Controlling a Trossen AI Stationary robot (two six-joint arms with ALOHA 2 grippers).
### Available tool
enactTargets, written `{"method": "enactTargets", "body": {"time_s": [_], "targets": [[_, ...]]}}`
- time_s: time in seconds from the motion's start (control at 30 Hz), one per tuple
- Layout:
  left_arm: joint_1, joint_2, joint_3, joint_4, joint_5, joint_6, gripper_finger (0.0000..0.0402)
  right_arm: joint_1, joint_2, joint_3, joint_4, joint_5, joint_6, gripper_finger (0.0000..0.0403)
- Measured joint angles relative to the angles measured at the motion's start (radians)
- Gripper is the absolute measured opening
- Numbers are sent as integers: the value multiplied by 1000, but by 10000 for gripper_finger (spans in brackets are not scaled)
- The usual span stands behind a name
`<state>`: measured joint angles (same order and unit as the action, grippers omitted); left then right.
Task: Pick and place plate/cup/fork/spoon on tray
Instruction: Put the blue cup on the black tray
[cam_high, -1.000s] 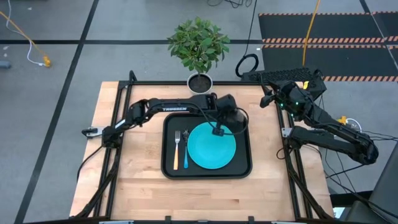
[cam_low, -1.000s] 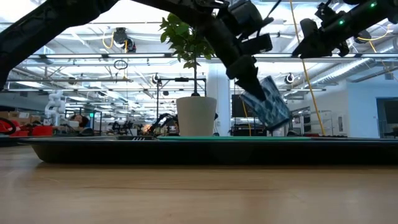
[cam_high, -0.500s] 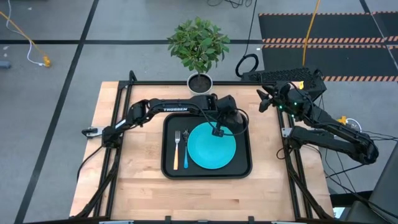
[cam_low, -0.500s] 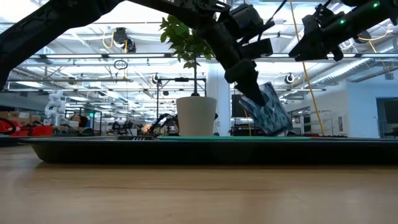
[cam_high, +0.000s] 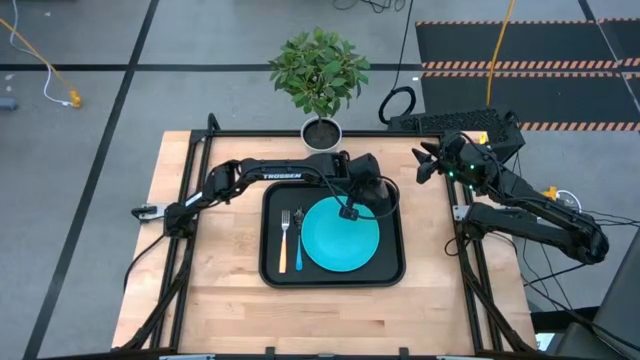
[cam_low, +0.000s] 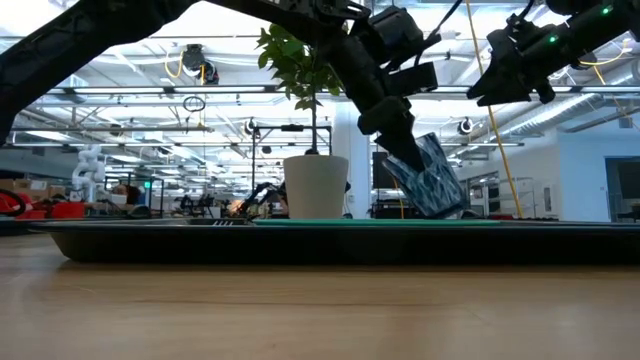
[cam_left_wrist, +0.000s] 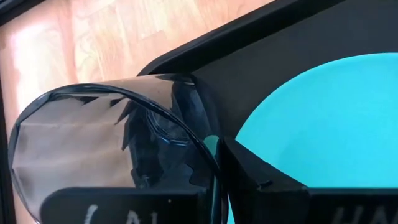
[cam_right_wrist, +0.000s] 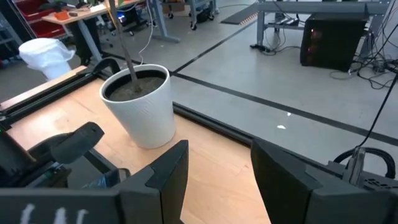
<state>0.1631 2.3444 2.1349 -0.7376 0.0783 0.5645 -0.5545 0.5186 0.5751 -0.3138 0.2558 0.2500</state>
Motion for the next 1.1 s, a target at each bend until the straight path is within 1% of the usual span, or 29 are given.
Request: {"method": "enactTargets", "body": {"time_s": [0.13,0.2,0.37,0.53,0.77,1.1], "targets": [[0,0,0,1,-28,-20,41,0,0,0,1,0,-10,169],[0,0,0,0,-44,-25,54,0,0,0,1,0,-17,169],[0,0,0,-9,-46,-19,92,0,0,0,2,0,-35,169],[0,0,0,12,-46,-5,114,0,0,0,2,0,-53,169],[0,0,0,38,-52,7,118,0,0,0,49,0,-76,169],[-13,0,0,58,-64,36,118,0,0,0,50,0,-84,169]]}}
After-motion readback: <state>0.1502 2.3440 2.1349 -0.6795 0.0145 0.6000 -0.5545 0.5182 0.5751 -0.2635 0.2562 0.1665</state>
